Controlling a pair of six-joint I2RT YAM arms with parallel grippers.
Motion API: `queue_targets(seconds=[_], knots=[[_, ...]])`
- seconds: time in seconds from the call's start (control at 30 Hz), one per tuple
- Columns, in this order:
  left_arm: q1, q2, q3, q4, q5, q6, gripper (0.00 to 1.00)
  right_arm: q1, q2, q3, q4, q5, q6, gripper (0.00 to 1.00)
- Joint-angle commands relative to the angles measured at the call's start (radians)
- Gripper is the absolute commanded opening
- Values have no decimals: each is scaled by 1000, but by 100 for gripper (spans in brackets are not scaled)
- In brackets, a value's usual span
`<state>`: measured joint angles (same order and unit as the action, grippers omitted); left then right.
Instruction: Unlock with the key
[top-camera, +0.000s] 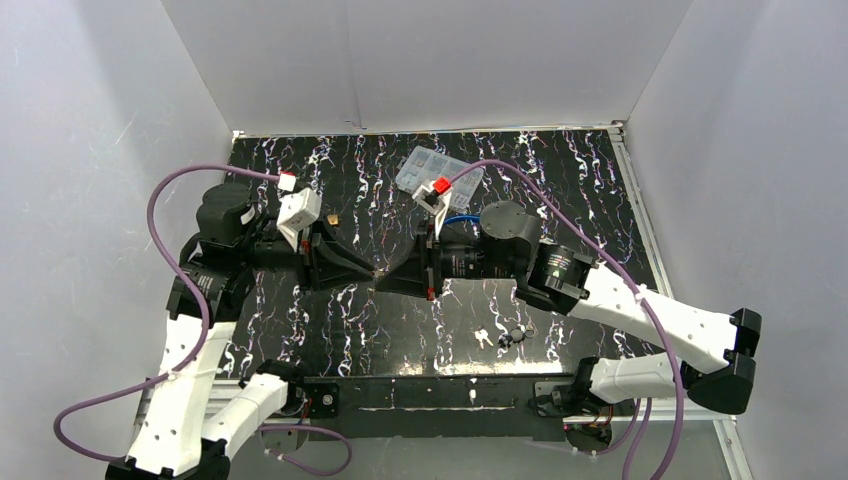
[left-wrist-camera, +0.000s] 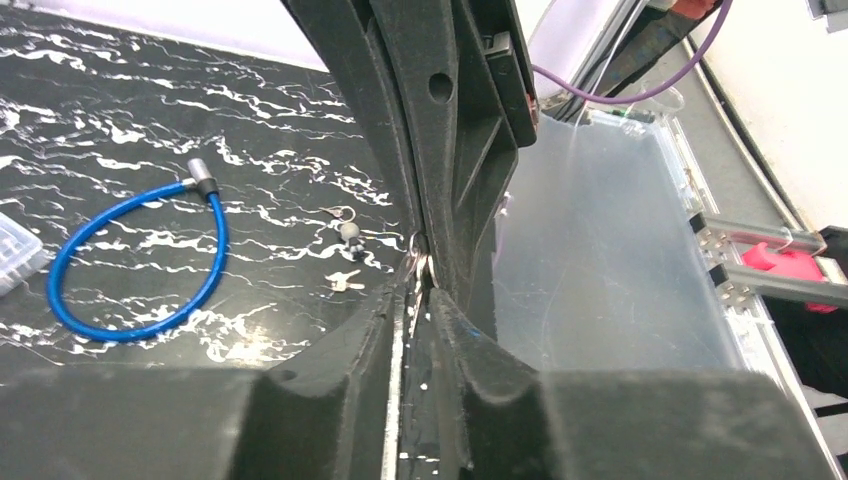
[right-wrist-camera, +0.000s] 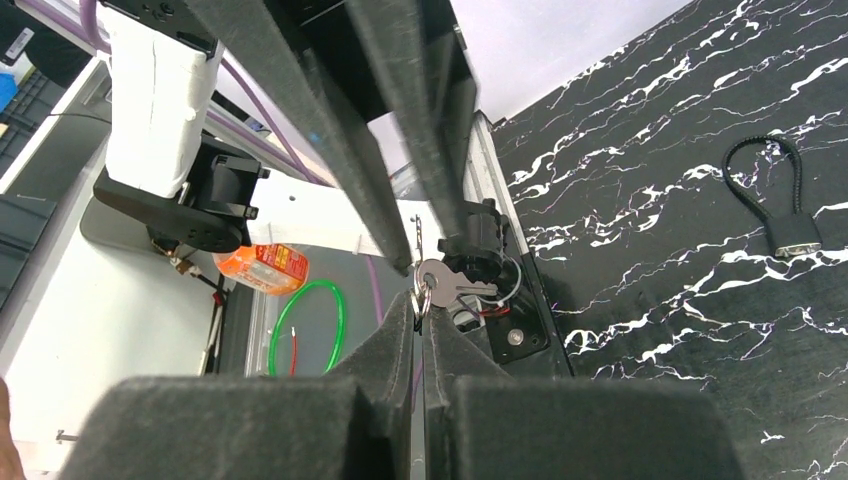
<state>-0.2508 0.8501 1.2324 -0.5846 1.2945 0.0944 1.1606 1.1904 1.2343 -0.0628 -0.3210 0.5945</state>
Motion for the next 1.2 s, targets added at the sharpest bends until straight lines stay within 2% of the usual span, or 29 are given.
queue_targets(seconds=[0.0,0.03,0.23,0.27,0.33,0.43,0.5,0.57,0.8,1.0,1.17], knots=[[-2,-9,9,1,21,20,8,2,11,62,31,-22,-12,1],[-2,-9,11,1,23,19,1,2,14,65,32,-23,-13,1],[-1,-27,12,-13,15,43,0,2,16,70,19,-21,-14,1],[-1,-27,14,-15,17,43,0,2,16,70,12,-28,-15,6],[-1,-23,24,-28,22,52,0,2,7,65,-10,-28,-25,25],[-1,-9,61,-59,36,84,0,1,-24,55,-59,-8,-67,47],[-1,-1,88,-81,49,99,0,-4,-51,56,-98,6,-96,59],[-2,5,106,-96,67,108,0,-17,-70,71,-154,16,-124,65],[-2,10,123,-115,126,107,0,-72,-88,203,-281,30,-229,69],[-1,3,115,-119,129,104,0,-74,42,405,-391,-51,-303,70],[-2,-6,109,-127,122,112,0,-61,124,484,-442,-134,-328,75]])
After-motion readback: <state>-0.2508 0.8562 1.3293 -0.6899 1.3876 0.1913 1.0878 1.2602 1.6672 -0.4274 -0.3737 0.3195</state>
